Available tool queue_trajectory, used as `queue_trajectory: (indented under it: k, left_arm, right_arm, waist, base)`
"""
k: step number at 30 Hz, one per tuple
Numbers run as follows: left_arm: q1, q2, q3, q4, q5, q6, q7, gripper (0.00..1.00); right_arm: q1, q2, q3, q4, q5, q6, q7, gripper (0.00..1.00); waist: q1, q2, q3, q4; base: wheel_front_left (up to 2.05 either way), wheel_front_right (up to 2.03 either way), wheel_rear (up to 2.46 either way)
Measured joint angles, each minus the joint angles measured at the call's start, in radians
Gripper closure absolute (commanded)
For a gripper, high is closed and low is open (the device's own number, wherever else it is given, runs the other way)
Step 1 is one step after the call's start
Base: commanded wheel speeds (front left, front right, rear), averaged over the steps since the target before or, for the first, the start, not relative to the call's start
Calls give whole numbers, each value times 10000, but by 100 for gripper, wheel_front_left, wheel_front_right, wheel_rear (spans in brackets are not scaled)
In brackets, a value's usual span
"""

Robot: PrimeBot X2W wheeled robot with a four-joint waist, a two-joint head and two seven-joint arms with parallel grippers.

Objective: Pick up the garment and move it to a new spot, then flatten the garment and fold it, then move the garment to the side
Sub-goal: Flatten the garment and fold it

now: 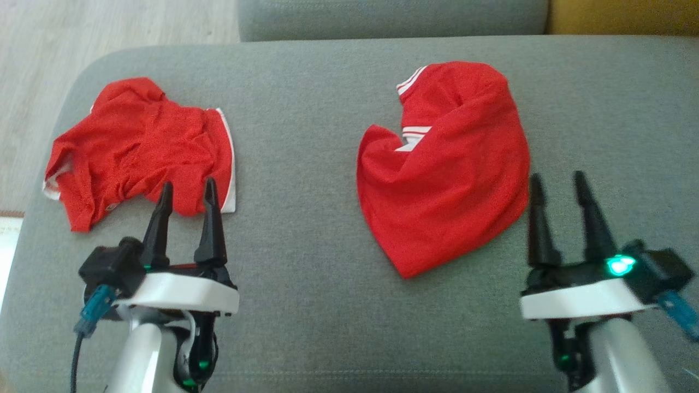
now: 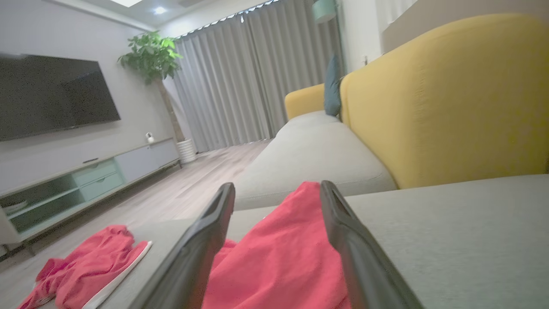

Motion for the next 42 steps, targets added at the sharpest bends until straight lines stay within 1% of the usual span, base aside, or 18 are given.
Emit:
queue_trajectory:
  k: [2,5,8,9,10,11,15,20,24,29,32,33,34,35,39,42]
  left_arm:
    - [-22,-8,-50,25,-2,4,0,0]
    - [-104,-8,-144,71,-81,23,0,0]
    - [-289,-8,-316,121,-173,96,0,0]
    - [-289,-8,-316,121,-173,96,0,0]
    - [-410,-19,-382,136,-207,104,0,0]
    - [-464,-19,-401,136,-234,109,0,0]
    - [-600,-19,-566,174,-453,186,0,0]
    - [-782,-46,-786,211,-692,278,-2,0]
    - [-899,-54,-955,211,-826,345,-2,0]
    - [-911,-58,-1011,209,-976,376,-2,0]
    - [-947,-58,-1043,207,-986,410,0,0]
    - [-975,-58,-1049,207,-986,420,-2,0]
    - [-1011,-58,-1055,207,-986,449,0,0]
    - [-1034,-58,-1055,205,-986,449,-2,0]
    - [-1039,-59,-1047,211,-986,451,0,0]
    - [-1039,-59,-1030,215,-984,454,-2,0]
  right_arm:
    - [-44,0,385,98,-148,0,0,0]
    - [-318,-2,1143,644,-395,0,36,0]
    - [-854,-8,1829,1252,-510,0,510,0]
    - [-854,-8,1829,1252,-510,0,510,0]
    - [-1286,-19,2251,1728,-514,0,930,0]
    - [-1503,-29,2443,1981,-508,0,1162,0]
    - [-2371,-48,2953,3118,-460,0,2025,0]
    - [-3359,-84,2963,4529,-514,0,2792,0]
    - [-3864,-96,2656,5515,-802,2,3200,0]
    - [-4405,-107,2194,6190,-1312,8,3419,0]
    - [-4740,-107,2052,6473,-1354,12,3551,0]
    - [-4788,-107,2038,6548,-1383,12,3607,22]
    - [-4833,-107,2029,6612,-1381,12,3643,22]
    - [-4893,-109,2029,6661,-1381,12,3697,100]
    - [-5095,-169,2075,6922,-1365,12,3762,100]
    - [-5102,-178,2328,6939,-1158,12,3722,100]
  waist:
    - [0,0,101,97]
    - [0,0,273,302]
    - [0,0,465,560]
    - [0,0,465,560]
    - [0,0,617,754]
    - [0,0,692,855]
    - [1,0,997,1272]
    - [1,0,1338,1826]
    - [1,0,1560,2213]
    - [1,0,1793,2550]
    - [1,0,1890,2680]
    - [1,0,1909,2712]
    - [0,0,1923,2736]
    - [0,0,1929,2752]
    - [1,0,1895,2751]
    - [1,0,1801,2701]
  base:
    - [0,0,0]
    - [0,0,0]
    - [0,0,0]
    - [0,0,0]
    - [0,0,0]
    - [0,0,0]
    - [0,0,0]
    - [0,0,0]
    - [0,0,0]
    - [0,0,0]
    - [0,0,0]
    - [0,0,0]
    - [0,0,0]
    - [0,0,0]
    - [0,0,0]
    - [0,0,0]
